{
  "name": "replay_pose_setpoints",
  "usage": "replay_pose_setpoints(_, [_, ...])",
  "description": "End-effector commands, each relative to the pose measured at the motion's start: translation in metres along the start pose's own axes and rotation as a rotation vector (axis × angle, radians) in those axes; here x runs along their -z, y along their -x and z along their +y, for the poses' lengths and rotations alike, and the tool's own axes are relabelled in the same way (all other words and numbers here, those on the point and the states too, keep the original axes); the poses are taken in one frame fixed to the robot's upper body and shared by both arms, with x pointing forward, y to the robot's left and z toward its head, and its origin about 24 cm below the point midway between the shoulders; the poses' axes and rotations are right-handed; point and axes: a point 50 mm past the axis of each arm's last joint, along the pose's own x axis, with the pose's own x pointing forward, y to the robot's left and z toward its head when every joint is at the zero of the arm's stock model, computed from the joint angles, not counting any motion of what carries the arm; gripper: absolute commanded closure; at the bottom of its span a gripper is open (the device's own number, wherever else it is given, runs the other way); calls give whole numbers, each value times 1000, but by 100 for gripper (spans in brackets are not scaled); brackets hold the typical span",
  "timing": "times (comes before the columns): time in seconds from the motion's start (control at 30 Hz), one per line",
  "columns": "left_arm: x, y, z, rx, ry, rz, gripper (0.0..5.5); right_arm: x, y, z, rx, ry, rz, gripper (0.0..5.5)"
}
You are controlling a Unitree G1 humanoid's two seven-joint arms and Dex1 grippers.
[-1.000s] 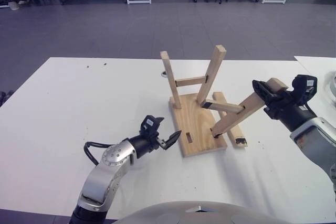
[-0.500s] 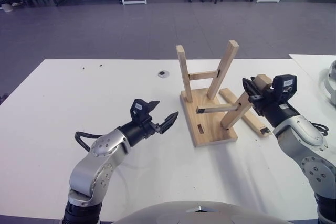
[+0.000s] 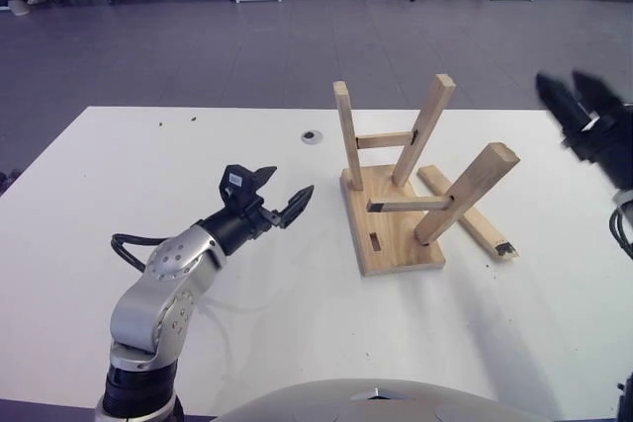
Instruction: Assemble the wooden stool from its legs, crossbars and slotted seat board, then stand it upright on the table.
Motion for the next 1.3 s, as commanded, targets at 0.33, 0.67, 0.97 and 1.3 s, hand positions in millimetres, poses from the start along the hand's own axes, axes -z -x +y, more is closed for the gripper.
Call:
replay_pose_setpoints(0.33, [-6, -11, 10, -65, -30, -5, 111, 150, 12, -10, -31, 76, 601, 175])
replay_pose_setpoints(0.67, [-15, -20, 11, -41, -39, -35, 111, 165, -2, -12, -10, 96, 663, 339])
replay_pose_setpoints(0.97, [-123, -36, 6, 179, 409, -563, 111, -24, -49, 3, 9, 170, -238, 343])
replay_pose_setpoints(1.3, [-205, -65, -20, 539, 635, -635, 111, -96, -60, 146, -677, 526, -505, 343])
